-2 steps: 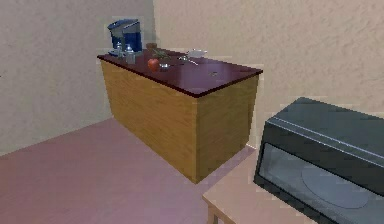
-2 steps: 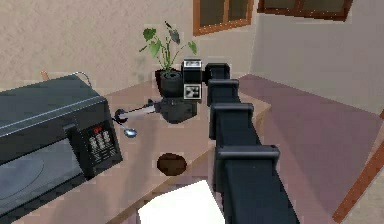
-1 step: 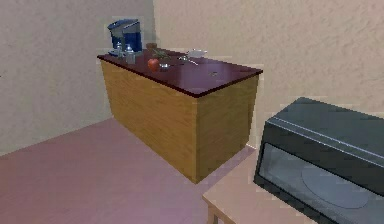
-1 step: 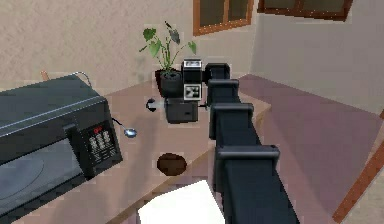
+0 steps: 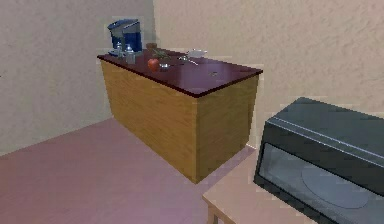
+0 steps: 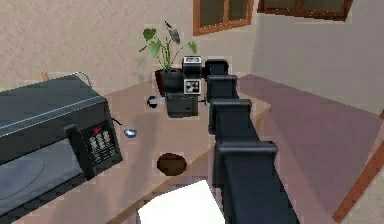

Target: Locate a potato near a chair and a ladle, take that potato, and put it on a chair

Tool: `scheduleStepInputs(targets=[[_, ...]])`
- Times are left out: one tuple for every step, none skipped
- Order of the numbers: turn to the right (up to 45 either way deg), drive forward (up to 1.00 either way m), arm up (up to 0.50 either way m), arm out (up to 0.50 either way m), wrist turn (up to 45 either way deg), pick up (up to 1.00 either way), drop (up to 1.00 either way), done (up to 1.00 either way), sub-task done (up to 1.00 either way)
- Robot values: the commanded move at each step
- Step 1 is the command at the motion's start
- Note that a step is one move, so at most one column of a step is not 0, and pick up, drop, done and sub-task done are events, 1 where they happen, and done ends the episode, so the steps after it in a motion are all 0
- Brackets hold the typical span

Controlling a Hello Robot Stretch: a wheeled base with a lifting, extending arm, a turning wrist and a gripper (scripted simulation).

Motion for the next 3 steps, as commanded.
scheduleStepInputs(targets=[[0.0, 0.00, -0.30, 0.00, 0.0, 0.00, 0.00, 0.00, 0.00], [0.0, 0.00, 0.00, 0.00, 0.0, 1.00, 0.00, 0.00, 0.00], [0.0, 0.00, 0.10, 0.00, 0.0, 0.00, 0.00, 0.00, 0.00]])
